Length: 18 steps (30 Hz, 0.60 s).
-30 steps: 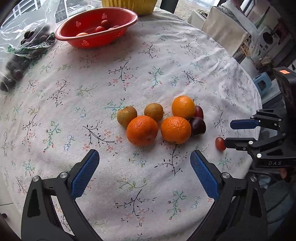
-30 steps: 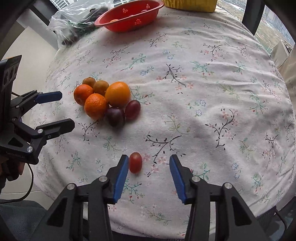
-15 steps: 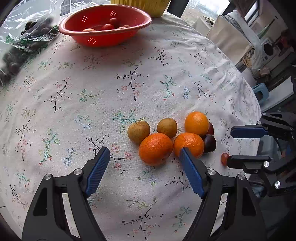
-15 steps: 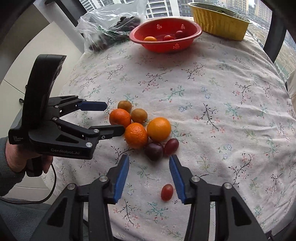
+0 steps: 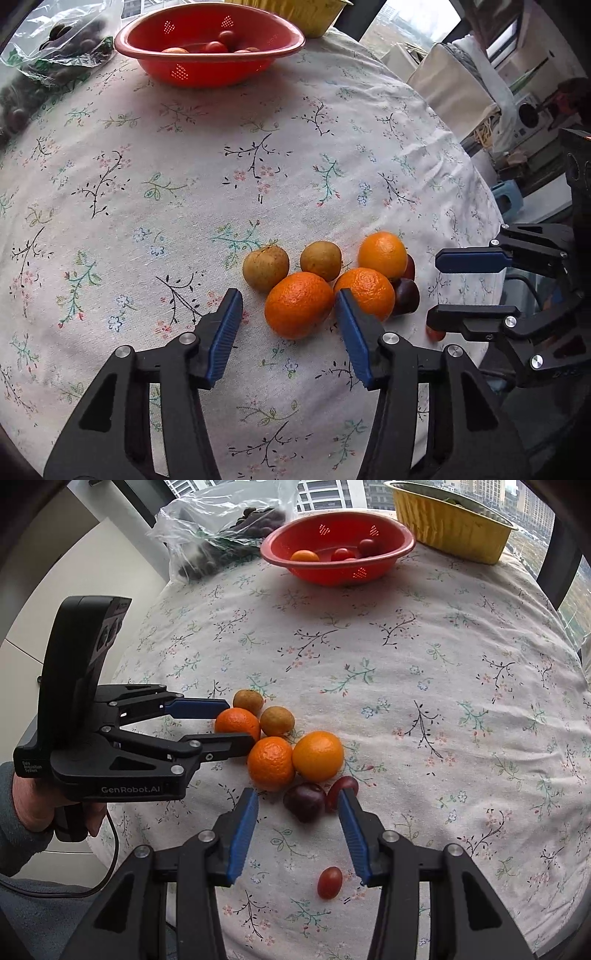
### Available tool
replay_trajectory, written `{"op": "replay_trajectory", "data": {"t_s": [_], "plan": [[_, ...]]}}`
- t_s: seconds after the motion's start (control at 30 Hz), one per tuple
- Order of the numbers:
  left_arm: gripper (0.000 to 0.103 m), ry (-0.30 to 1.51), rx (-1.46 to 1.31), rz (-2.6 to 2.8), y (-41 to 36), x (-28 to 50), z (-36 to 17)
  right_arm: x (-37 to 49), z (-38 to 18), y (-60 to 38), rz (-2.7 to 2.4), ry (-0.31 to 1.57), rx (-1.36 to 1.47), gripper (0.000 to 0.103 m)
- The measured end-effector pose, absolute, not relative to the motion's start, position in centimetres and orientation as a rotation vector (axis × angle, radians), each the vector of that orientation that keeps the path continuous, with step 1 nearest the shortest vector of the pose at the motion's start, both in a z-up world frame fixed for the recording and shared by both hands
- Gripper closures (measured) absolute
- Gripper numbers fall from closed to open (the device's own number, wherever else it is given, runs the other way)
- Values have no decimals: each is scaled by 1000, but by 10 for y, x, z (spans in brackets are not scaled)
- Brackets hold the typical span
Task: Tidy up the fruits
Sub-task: 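Grasp an orange with the left tool while the right tool reaches another orange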
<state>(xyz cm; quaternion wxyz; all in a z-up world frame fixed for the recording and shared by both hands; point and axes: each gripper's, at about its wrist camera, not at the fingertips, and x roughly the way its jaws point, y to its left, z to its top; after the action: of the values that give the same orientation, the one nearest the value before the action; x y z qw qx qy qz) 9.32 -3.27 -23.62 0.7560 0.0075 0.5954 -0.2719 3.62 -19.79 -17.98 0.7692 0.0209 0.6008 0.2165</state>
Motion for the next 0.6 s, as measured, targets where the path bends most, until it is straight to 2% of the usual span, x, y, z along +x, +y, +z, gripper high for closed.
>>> {"op": "replay_trajectory", "data": {"t_s": [0.13, 0.4, 0.6], "plan": [[69, 1298, 20, -620, -38, 93, -236, 40, -178, -196, 481, 1295, 40, 54], [70, 1304, -9, -593, -32, 88, -234, 54, -174, -182, 534, 1283, 11, 54], [70, 1294, -71, -539, -11, 74, -225, 62, -182, -169, 566, 1344, 14, 54]]}}
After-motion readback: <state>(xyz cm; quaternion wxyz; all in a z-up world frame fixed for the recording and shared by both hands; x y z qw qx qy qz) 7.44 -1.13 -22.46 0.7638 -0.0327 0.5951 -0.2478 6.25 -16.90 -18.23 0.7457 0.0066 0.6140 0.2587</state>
